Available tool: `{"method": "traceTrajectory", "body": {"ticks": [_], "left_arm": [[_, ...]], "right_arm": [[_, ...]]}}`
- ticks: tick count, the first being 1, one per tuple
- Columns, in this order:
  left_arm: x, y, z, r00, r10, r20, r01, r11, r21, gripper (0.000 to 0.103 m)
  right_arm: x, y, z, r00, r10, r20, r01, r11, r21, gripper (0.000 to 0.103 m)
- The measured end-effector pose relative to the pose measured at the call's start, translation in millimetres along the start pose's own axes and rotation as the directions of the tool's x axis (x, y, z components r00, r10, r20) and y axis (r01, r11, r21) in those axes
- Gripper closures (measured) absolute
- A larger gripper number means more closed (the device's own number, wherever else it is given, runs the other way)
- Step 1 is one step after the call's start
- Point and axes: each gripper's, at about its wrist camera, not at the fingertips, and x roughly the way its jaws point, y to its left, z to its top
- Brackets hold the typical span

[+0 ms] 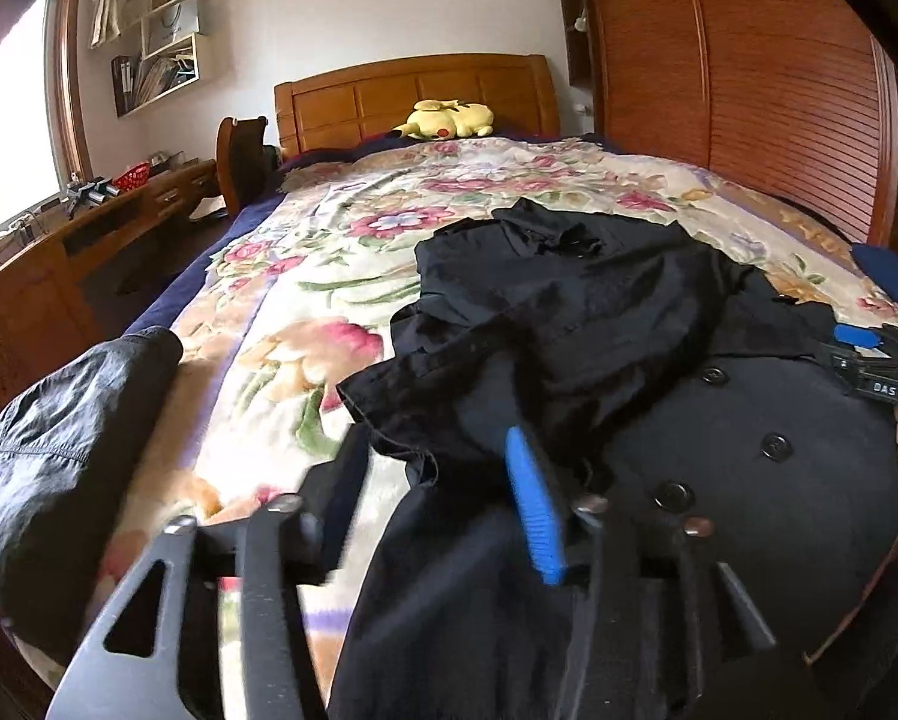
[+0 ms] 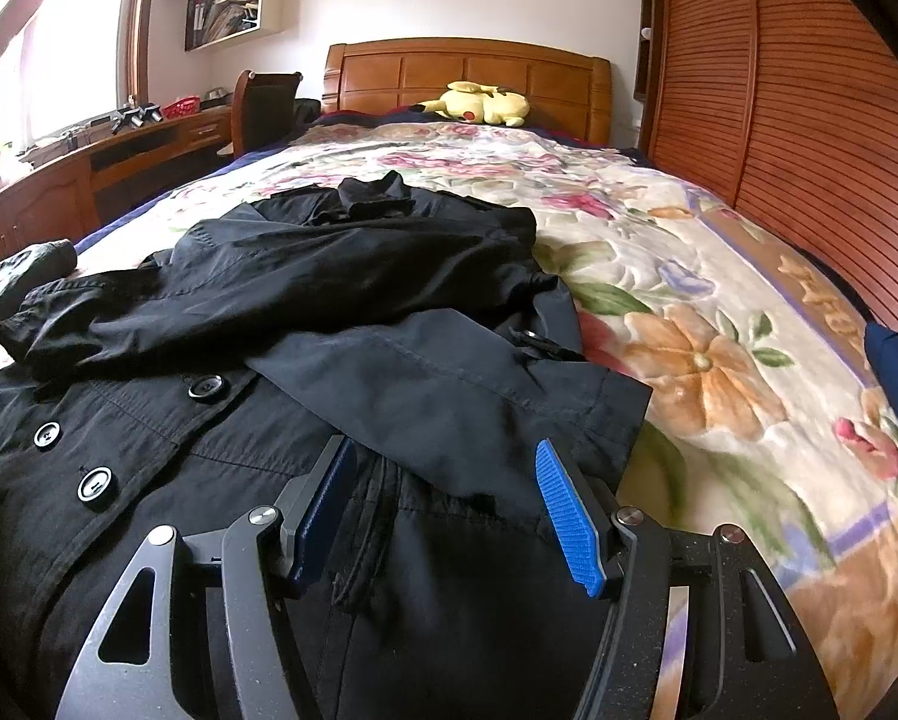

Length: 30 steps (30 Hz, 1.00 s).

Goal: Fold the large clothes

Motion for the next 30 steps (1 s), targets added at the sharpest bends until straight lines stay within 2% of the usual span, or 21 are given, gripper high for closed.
{"method": "traceTrajectory", "body": {"ticks": [1, 2, 8, 16, 30], "left_arm": [[-1.8, 1.0, -1.5, 1.000, -0.005, 0.002, 0.005, 1.000, -0.004, 0.027], [-3.7, 1.5, -2.9, 1.000, -0.012, 0.005, 0.012, 1.000, -0.009, 0.022], [-10.4, 7.6, -15.9, 1.000, 0.004, 0.011, -0.004, 1.000, -0.029, 0.022], [-5.1, 20.5, -35.8, 1.000, -0.001, -0.023, 0.000, 0.997, -0.071, 0.022], [-6.5, 26.0, -60.8, 0.999, 0.005, -0.050, -0.008, 0.998, -0.060, 0.022]], "right_arm": [[-0.4, -0.5, -0.7, 1.000, 0.001, 0.000, -0.001, 1.000, 0.000, 0.039], [-0.2, -0.8, -1.3, 1.000, 0.002, 0.000, -0.002, 1.000, -0.001, 0.039], [-0.4, -1.6, -3.2, 1.000, 0.003, 0.000, -0.003, 1.000, -0.004, 0.039], [0.5, -1.9, -6.7, 1.000, 0.006, -0.013, -0.007, 1.000, -0.018, 0.039], [-10.7, -1.6, -11.5, 0.999, 0.031, -0.044, -0.032, 0.999, -0.028, 0.039]]}}
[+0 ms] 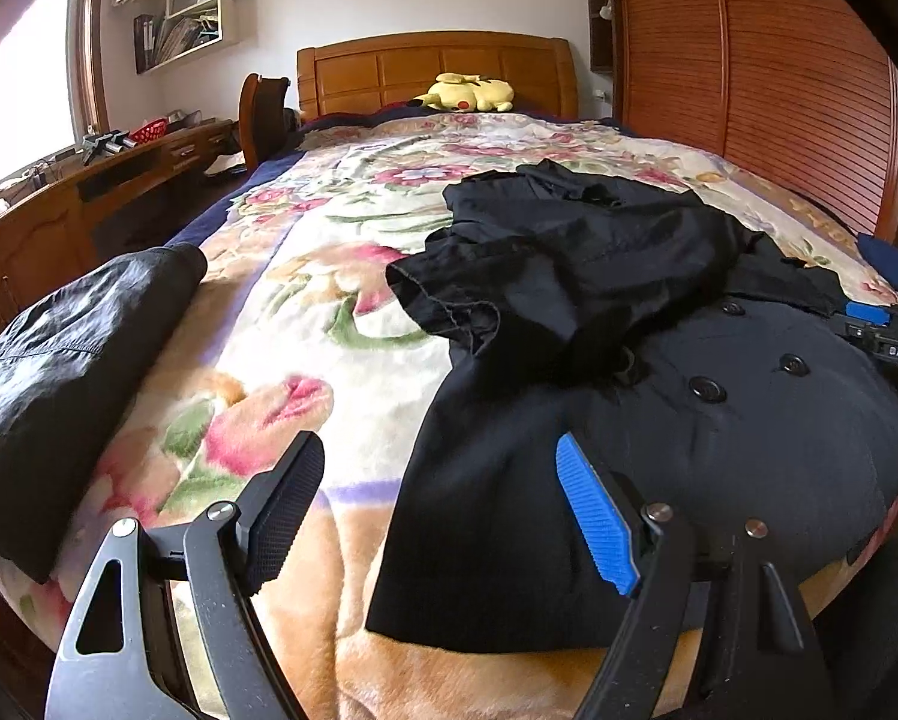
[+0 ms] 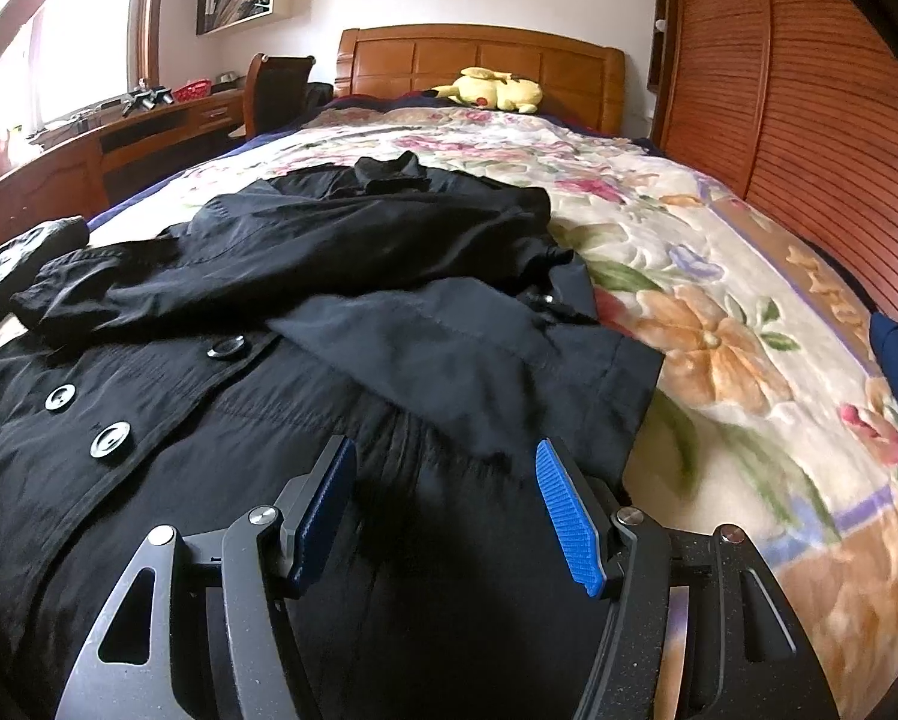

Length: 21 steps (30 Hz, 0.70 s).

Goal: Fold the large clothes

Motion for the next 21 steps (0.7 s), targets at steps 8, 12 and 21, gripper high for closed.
{"method": "traceTrajectory", "body": {"ticks": [8, 12, 21], "left_arm": [[-4.9, 8.4, -8.6, 1.000, 0.008, -0.004, -0.008, 1.000, 0.004, 0.022], [-10.0, 13.9, -14.5, 1.000, 0.004, 0.002, -0.004, 1.000, 0.002, 0.027], [-13.6, 24.8, -28.6, 0.999, -0.032, -0.021, 0.031, 0.999, -0.012, 0.054]], "right_arm": [[-41.0, -2.9, -12.7, 1.000, 0.002, -0.021, -0.003, 0.999, -0.045, 0.039], [-57.6, -14.7, -18.5, 0.999, 0.005, -0.033, -0.007, 0.999, -0.041, 0.039], [-64.8, -37.3, -38.4, 0.995, -0.006, -0.101, 0.005, 1.000, -0.017, 0.039]]}}
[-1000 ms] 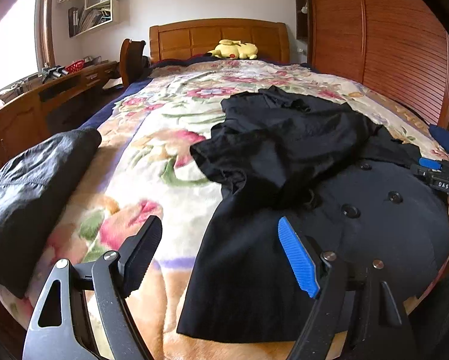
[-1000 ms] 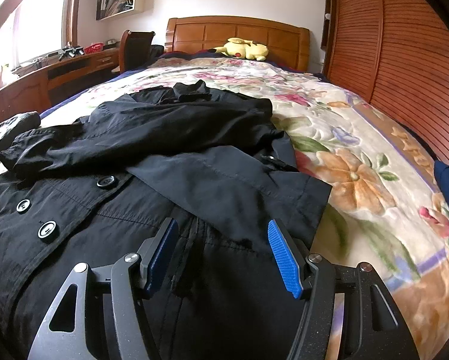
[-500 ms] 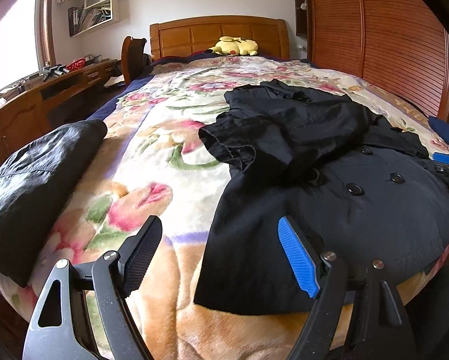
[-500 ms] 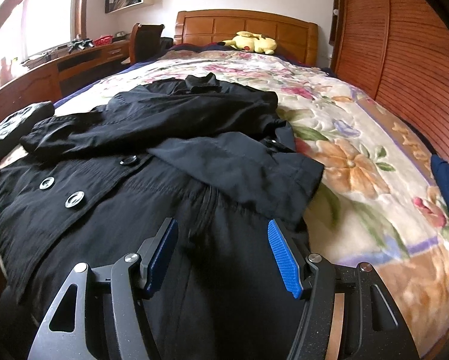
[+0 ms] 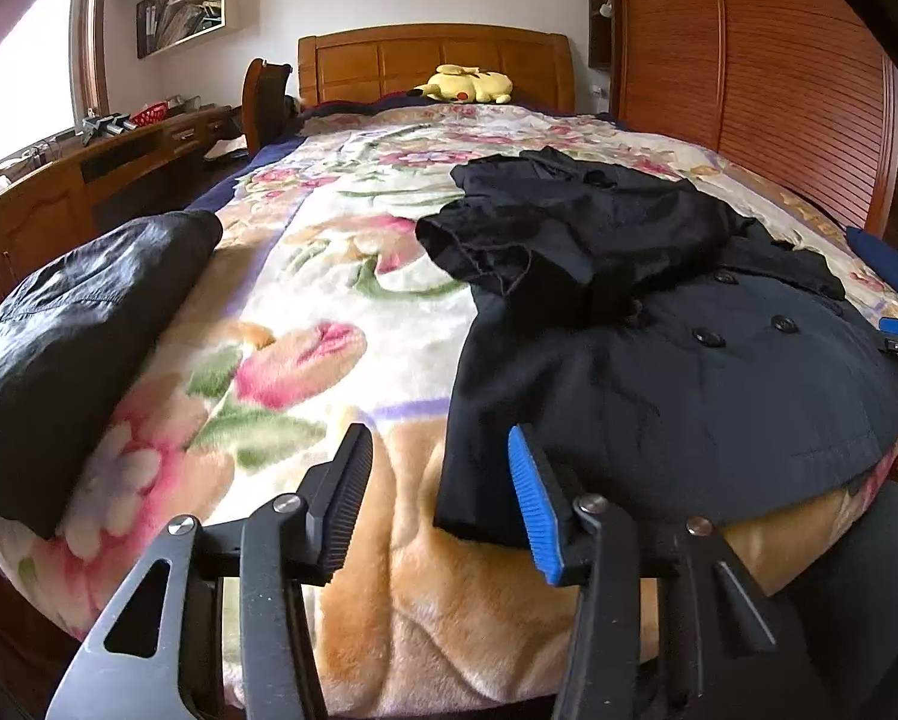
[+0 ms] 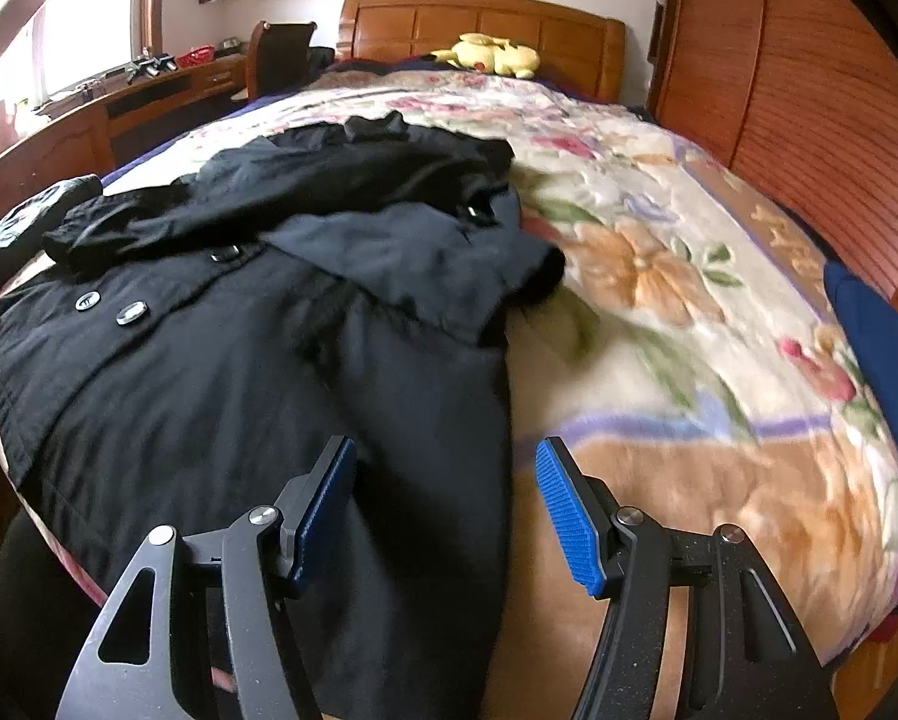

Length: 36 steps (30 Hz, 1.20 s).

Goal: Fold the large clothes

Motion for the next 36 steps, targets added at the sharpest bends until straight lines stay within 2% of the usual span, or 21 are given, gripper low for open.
{"method": "traceTrajectory", "body": {"ticks": [6, 12, 15, 16, 18, 19, 20, 21, 22, 25, 31, 36], "left_arm": [[-0.4, 4.7, -4.8, 1.000, -0.026, -0.015, 0.026, 1.000, -0.017, 0.054], [1.4, 7.1, -8.2, 0.998, -0.063, -0.021, 0.062, 0.997, -0.039, 0.055], [2.3, 8.6, -8.4, 0.993, -0.113, -0.025, 0.111, 0.992, -0.062, 0.068], [1.9, 7.7, -8.1, 0.991, -0.131, -0.027, 0.129, 0.990, -0.065, 0.078], [-0.7, 3.1, -7.2, 0.991, -0.131, -0.029, 0.129, 0.990, -0.056, 0.086], [-3.4, -0.3, -6.8, 0.992, -0.123, -0.026, 0.121, 0.992, -0.041, 0.091], [-6.6, -3.0, -6.3, 0.993, -0.119, -0.020, 0.118, 0.993, -0.031, 0.094], [-12.7, -5.2, -5.3, 0.995, -0.100, -0.003, 0.100, 0.995, -0.032, 0.095], [-17.1, -5.7, -4.7, 0.995, -0.101, 0.006, 0.101, 0.994, -0.035, 0.097], [-39.0, -12.7, -2.9, 0.992, -0.106, 0.069, 0.107, 0.994, -0.008, 0.098], [-79.0, -17.0, 1.1, 0.981, -0.126, 0.147, 0.126, 0.992, 0.004, 0.099], [-110.4, -13.6, 4.6, 0.970, -0.126, 0.206, 0.127, 0.992, 0.009, 0.099]], "right_arm": [[-4.4, -8.2, -9.2, 0.999, 0.038, -0.016, -0.037, 0.998, 0.043, 0.039], [-14.5, -0.8, -17.8, 0.996, 0.087, -0.035, -0.086, 0.996, 0.018, 0.039], [-13.6, 1.1, -19.8, 0.994, 0.103, -0.043, -0.103, 0.995, 0.010, 0.039], [-12.5, 2.4, -19.8, 0.993, 0.108, -0.046, -0.108, 0.994, 0.009, 0.042], [-11.3, 4.6, -19.1, 0.992, 0.113, -0.048, -0.112, 0.994, 0.006, 0.048], [-10.6, 5.7, -17.9, 0.991, 0.122, -0.046, -0.122, 0.993, 0.005, 0.058], [-10.8, 6.2, -17.1, 0.990, 0.133, -0.044, -0.133, 0.991, 0.004, 0.064], [-10.7, 6.8, -15.7, 0.990, 0.137, -0.041, -0.137, 0.991, 0.001, 0.079], [-11.5, 7.4, -14.3, 0.990, 0.137, -0.036, -0.137, 0.991, -0.003, 0.088], [-17.8, 6.1, -11.4, 0.990, 0.142, -0.006, -0.142, 0.990, -0.003, 0.096], [-57.1, -6.7, -1.6, 0.980, 0.135, 0.149, -0.140, 0.990, 0.029, 0.098], [-90.8, -10.4, 5.4, 0.961, 0.154, 0.228, -0.164, 0.986, 0.022, 0.098]]}}
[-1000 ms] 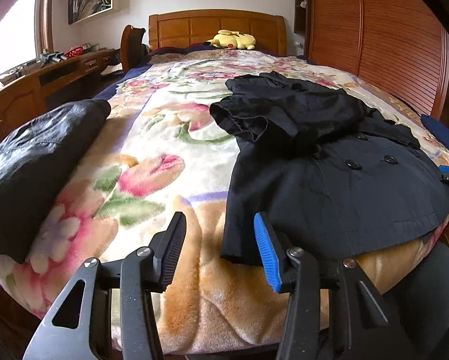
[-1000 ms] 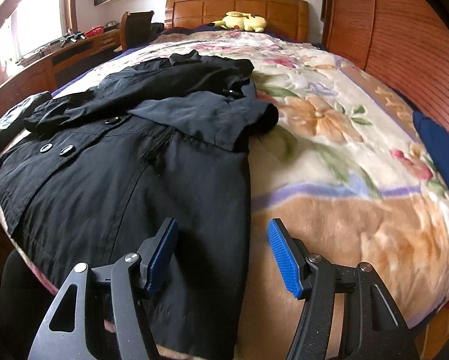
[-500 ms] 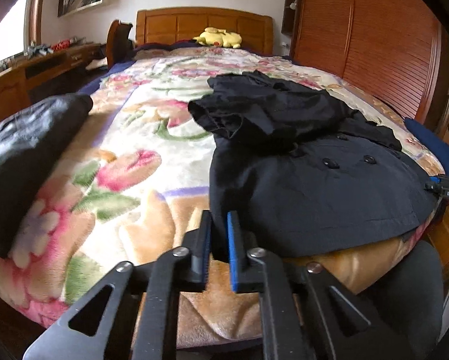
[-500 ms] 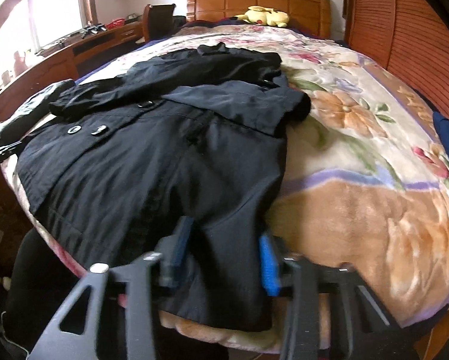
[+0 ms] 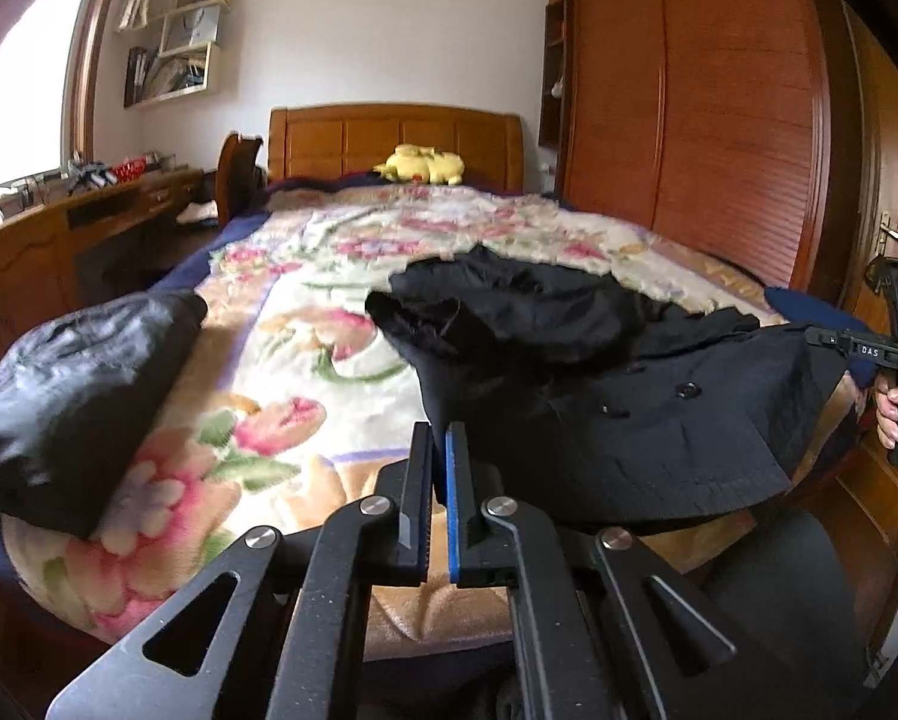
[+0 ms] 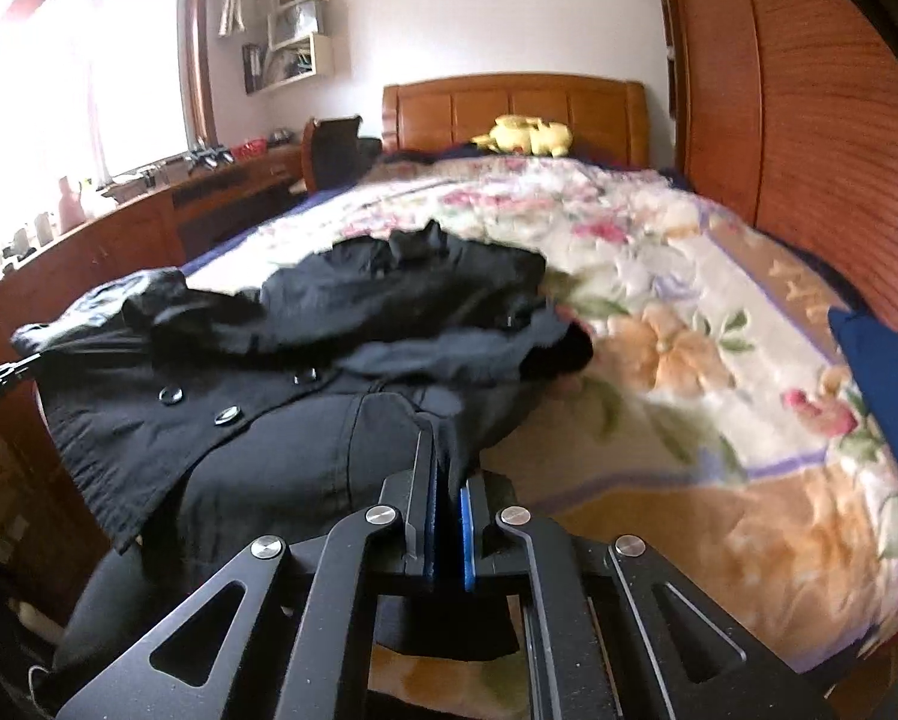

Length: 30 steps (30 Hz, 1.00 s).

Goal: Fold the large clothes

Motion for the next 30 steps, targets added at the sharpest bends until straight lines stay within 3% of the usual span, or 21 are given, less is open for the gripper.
{"method": "traceTrajectory", "body": {"ticks": [9, 21, 26, 30], "left_arm": [[-50.4, 1.2, 31.4, 0.991, 0.010, 0.134, -0.013, 1.000, 0.019, 0.099], [-105.1, -4.6, 79.5, 0.957, 0.008, 0.290, -0.021, 0.999, 0.040, 0.099], [-111.4, 1.8, 87.2, 0.949, 0.028, 0.314, -0.041, 0.999, 0.035, 0.099], [-80.0, 12.3, 89.2, 0.963, 0.042, 0.266, -0.050, 0.998, 0.024, 0.099]], "right_arm": [[-53.3, 11.1, 21.1, 0.994, 0.022, 0.104, -0.018, 0.999, -0.043, 0.098], [-125.2, 21.6, 33.7, 0.976, 0.023, 0.218, -0.007, 0.997, -0.076, 0.098], [-142.8, 18.2, 33.0, 0.967, 0.029, 0.252, -0.007, 0.996, -0.087, 0.098], [-115.0, 9.9, 36.8, 0.975, 0.003, 0.222, 0.015, 0.997, -0.078, 0.098]]}}
